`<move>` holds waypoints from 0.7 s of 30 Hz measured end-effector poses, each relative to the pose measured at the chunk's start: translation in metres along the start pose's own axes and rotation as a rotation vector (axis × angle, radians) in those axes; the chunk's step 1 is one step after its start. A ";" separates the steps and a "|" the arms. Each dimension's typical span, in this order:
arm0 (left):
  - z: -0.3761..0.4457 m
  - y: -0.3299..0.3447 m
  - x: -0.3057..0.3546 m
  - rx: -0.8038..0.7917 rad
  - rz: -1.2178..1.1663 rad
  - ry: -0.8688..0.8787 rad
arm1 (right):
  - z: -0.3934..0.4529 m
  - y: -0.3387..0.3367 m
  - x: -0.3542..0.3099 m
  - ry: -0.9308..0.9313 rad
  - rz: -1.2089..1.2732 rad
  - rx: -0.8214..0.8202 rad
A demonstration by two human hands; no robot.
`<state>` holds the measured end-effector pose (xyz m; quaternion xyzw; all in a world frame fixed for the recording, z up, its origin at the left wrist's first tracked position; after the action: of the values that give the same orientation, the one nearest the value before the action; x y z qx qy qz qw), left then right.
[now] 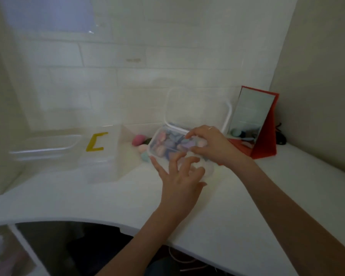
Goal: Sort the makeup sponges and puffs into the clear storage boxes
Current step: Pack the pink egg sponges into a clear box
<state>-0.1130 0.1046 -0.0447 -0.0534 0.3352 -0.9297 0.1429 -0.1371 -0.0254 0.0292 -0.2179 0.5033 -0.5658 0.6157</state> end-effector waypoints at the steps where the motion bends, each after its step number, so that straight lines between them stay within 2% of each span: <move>1: -0.005 0.000 0.002 -0.005 0.015 -0.012 | -0.003 0.002 -0.002 -0.004 0.041 -0.005; 3: -0.015 0.000 0.001 -0.022 0.041 -0.056 | -0.008 0.009 -0.006 -0.027 0.134 -0.061; 7: -0.033 -0.009 -0.004 -0.062 0.107 -0.136 | -0.015 0.034 -0.024 -0.016 0.211 -0.296; 12: -0.044 -0.015 -0.011 -0.025 0.184 -0.201 | -0.005 0.069 -0.056 -0.104 -0.090 -0.549; 16: -0.049 -0.014 -0.024 -0.110 0.161 -0.202 | 0.004 0.080 -0.066 -0.076 -0.254 -0.709; 19: -0.045 -0.015 -0.028 -0.192 0.122 -0.251 | 0.011 0.084 -0.065 -0.036 -0.261 -0.787; 21: -0.040 -0.021 -0.030 -0.253 0.052 -0.224 | 0.013 0.085 -0.061 -0.050 -0.284 -0.845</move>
<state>-0.0970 0.1541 -0.0623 -0.1654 0.4327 -0.8644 0.1955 -0.0758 0.0495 -0.0141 -0.5311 0.6403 -0.3839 0.4007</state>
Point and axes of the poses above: each hand's wrist, its own z-axis towards the middle knuckle, its own y-axis out of the palm, x = y × z, the point moved 4 cm from there along z, towards the middle knuckle, and after that the axes turned 7 degrees about -x, right-handed, at the moved point
